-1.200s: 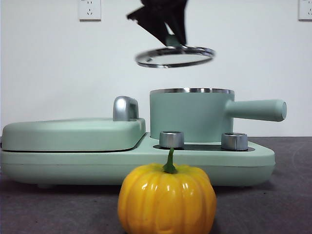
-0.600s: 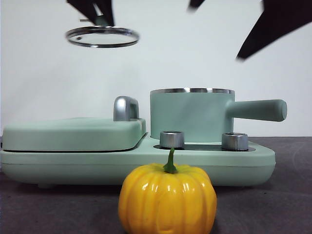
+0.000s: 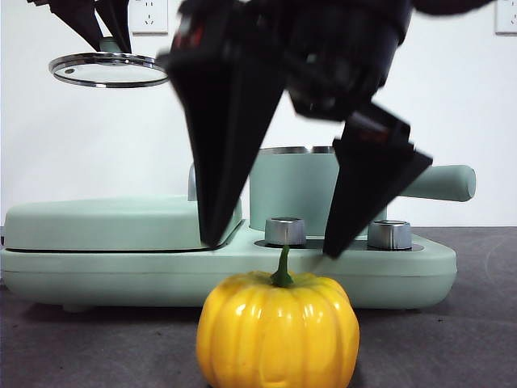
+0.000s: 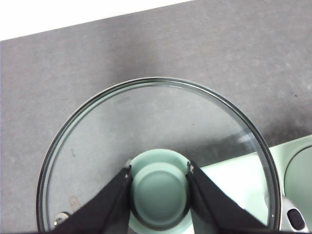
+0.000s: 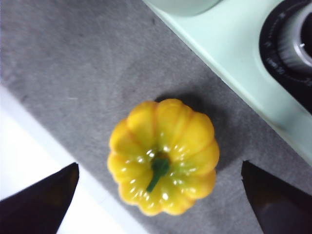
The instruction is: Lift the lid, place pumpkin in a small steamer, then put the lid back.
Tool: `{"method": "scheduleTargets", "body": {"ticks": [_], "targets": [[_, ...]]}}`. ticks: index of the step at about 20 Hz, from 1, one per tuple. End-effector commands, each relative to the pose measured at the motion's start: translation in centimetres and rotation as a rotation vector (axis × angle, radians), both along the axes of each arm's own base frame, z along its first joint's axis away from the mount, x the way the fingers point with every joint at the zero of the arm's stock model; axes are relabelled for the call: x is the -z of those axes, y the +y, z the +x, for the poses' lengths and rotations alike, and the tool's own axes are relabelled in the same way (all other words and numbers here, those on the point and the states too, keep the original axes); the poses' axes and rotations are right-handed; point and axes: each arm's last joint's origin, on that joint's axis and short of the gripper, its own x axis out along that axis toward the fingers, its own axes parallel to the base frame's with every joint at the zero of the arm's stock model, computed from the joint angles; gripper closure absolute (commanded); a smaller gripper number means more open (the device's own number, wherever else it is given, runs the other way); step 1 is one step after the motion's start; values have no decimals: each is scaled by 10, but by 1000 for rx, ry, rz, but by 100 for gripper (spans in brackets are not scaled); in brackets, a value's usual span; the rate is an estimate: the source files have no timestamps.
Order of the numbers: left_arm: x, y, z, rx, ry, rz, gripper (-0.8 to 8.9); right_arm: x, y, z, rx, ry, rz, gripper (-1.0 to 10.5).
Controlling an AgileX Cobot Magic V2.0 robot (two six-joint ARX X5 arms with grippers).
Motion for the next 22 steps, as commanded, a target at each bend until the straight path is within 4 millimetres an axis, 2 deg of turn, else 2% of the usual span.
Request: {"method": "scheduleTargets", "body": {"ticks": [1, 9, 10, 13, 15, 18, 20, 22], "targets": [[-12, 1, -3, -8, -49, -22, 798, 9, 10, 2, -2, 13, -23, 355], [-12, 1, -3, -10, -50, -25, 798, 49, 24, 8, -17, 113, -105, 356], [-12, 1, -3, -10, -50, -25, 798, 52, 25, 8, -17, 120, -115, 376], [-12, 1, -3, -10, -49, -25, 798, 53, 26, 8, -5, 122, -117, 585], [-12, 1, -3, -10, -49, -25, 798, 52, 25, 9, 10, 133, -118, 616], [-12, 1, -3, -10, -49, -25, 798, 40, 26, 10, 8, 151, -144, 616], [-11, 1, -3, -10, -47, -25, 798, 21, 29, 12, -9, 158, -163, 616], [-11, 1, -3, -10, -43, -24, 798, -7, 30, 20, -34, 151, -166, 615]]}}
